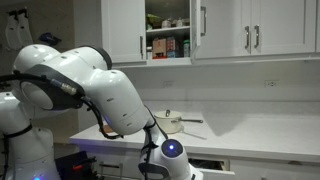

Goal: Close the drawer

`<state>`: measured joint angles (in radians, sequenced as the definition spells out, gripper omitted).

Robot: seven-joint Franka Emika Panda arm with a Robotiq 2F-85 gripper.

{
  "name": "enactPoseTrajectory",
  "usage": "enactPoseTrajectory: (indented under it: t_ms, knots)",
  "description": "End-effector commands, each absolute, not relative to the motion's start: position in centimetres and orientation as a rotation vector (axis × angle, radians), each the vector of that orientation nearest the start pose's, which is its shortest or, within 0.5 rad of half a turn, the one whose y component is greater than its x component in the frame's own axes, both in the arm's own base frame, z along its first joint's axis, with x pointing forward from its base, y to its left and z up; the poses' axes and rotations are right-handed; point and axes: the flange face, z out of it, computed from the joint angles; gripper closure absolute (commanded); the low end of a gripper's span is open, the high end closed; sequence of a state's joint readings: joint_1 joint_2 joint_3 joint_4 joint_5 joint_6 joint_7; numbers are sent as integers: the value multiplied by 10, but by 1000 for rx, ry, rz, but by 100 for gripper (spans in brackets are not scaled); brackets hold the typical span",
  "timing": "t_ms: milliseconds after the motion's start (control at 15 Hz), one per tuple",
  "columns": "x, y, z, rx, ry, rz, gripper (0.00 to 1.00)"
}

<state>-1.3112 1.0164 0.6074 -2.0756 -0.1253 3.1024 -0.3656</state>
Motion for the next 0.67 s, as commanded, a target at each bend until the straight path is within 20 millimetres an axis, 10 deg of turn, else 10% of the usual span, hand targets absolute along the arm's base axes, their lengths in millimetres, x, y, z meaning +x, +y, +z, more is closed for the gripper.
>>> enactPoseTrajectory:
  t_ms: [0,600]
  knots:
    - [456,-332,35,-2615,720,-581,100]
    - [455,-322,18,-2520,754,-546,100]
